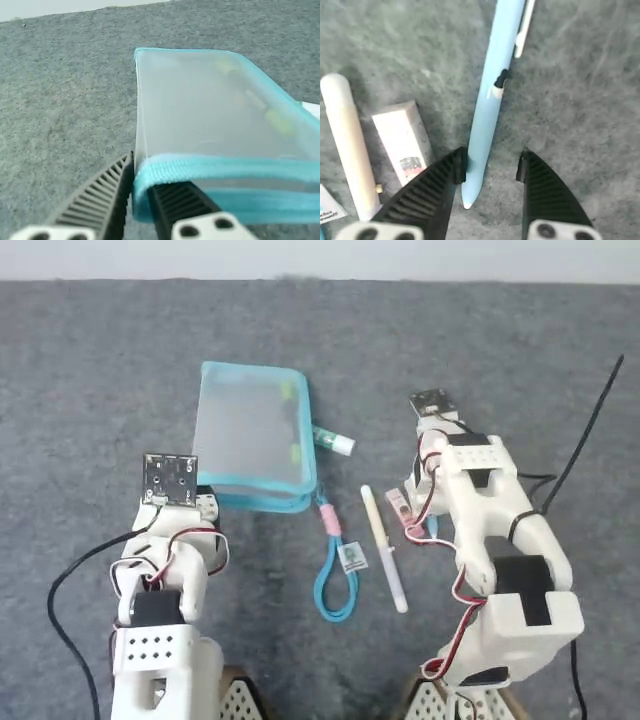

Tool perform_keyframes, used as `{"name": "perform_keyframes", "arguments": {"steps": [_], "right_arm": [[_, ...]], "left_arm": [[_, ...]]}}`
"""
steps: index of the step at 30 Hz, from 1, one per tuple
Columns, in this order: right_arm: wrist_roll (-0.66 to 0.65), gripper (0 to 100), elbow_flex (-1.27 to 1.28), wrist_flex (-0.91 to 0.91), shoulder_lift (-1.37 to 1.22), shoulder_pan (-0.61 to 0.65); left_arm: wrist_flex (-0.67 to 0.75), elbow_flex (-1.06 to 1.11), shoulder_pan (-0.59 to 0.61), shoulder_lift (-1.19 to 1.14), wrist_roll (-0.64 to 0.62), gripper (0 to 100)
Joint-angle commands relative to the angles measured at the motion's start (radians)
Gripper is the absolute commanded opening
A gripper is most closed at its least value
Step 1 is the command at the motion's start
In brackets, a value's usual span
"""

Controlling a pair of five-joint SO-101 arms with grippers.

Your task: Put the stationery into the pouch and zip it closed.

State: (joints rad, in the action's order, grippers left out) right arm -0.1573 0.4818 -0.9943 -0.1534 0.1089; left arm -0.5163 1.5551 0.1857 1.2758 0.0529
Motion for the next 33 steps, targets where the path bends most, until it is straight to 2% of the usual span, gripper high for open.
{"name": "perform_keyframes", "arguments": {"steps": [1,4,5,7,9,12,16,20,24,33], "right_arm": [[0.008,12.5,-0.006,0.005,0.007,-0.041],[0.008,0.9,-0.008,0.008,0.007,-0.07],[0.006,0.2,-0.008,0.01,0.007,-0.074],[0.005,2.7,-0.008,0.005,0.008,-0.076],[0.003,0.7,-0.009,0.001,0.013,-0.076],[0.0,0.7,-0.061,-0.101,0.067,-0.093],[0.006,0.7,-0.1,-0.219,0.228,-0.13],[-0.018,0.7,-0.072,-0.294,0.421,-0.108],[-0.127,0.7,-0.028,-0.403,0.607,0.053],[-0.227,0.7,0.037,-0.575,0.831,0.598]], "left_arm": [[0.037,-0.013,-0.005,0.017,0.012,1],[0.038,-0.012,-0.005,0.017,0.012,1],[0.038,-0.012,-0.005,0.017,0.012,1],[0.038,-0.012,-0.005,0.017,0.012,1],[0.038,-0.012,-0.005,0.017,0.012,1],[0.04,-0.012,-0.005,0.017,0.014,1],[0.04,-0.012,-0.006,0.017,0.014,1],[0.04,-0.012,-0.008,0.017,0.012,1],[0.041,-0.012,-0.02,0.017,0.012,1],[0.041,-0.01,-0.051,0.017,0.012,1]]}}
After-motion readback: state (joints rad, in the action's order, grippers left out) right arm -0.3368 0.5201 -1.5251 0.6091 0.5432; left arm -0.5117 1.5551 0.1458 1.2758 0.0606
